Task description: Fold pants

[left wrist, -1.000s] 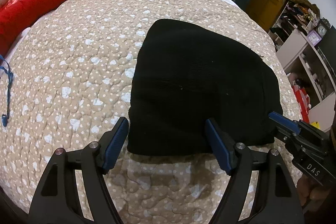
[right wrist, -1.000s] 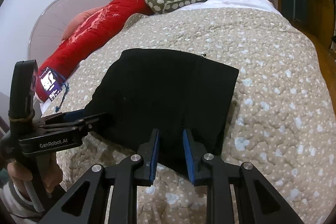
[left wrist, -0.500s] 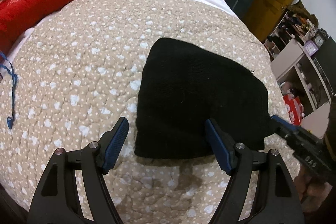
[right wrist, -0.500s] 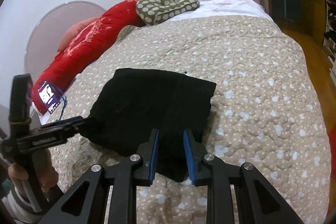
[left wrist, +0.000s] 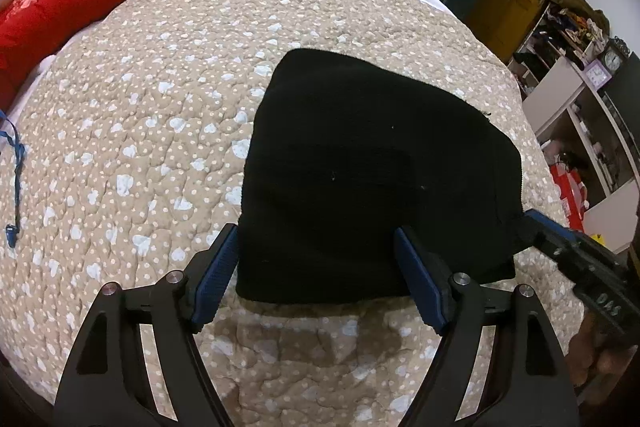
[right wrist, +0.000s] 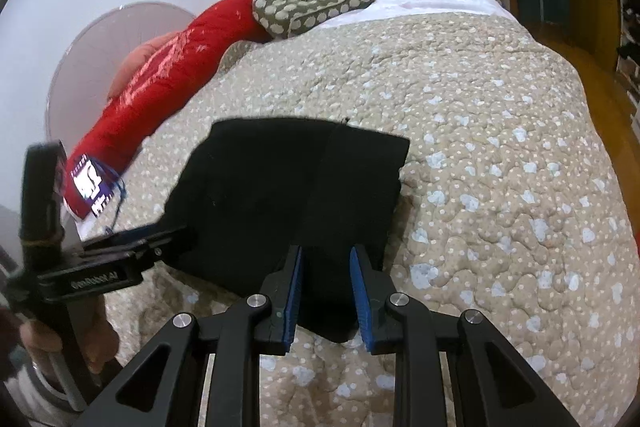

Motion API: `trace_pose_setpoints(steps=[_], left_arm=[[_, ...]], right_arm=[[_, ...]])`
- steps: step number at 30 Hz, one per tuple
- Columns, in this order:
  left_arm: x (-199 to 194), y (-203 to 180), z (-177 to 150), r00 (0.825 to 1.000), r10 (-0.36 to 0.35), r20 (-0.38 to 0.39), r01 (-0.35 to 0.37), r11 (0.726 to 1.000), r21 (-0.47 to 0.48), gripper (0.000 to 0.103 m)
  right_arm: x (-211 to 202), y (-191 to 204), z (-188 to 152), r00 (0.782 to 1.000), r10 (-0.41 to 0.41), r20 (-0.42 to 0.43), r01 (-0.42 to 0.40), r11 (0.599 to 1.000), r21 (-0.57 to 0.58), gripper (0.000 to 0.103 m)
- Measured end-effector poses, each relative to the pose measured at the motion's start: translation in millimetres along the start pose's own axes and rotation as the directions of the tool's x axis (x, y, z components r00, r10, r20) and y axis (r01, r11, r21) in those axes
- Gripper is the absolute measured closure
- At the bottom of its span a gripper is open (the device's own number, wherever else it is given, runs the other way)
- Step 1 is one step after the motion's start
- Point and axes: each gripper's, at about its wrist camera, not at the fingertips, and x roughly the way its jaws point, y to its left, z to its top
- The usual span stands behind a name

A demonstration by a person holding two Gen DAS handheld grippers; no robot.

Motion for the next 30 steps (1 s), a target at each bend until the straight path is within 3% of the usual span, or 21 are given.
trace_pose_setpoints(steps=[16,20,26,30], left_arm=[[-5,10,8,1.000,0.014,0.024,-0.014,1.000,-0.020,0.024],[-2,15,11,1.000,0.015,0.016,-0.014,0.999,-0.038,0.024],[4,19,14,1.000,-0.005,0.004,0.005,0.999,-0.048,0.024],[6,27,17,0.998,-0.060,-0.008,0.059,0.995,-0.078,0.024]], right_arm=[[14,-4,14,1.000,-0.022,-0.003,0.023,0.999,0.032,0.076],[25,-10,10,0.999,-0.039,-0.020,0.040,0.998,0.046,0.067],[26,-19,8,1.000,0.010,-0.028,-0.007,0.995,0.101,0.065],[21,-22,8,0.999,0.043,-0.017,-0.041,0.993,0.108,0.062]])
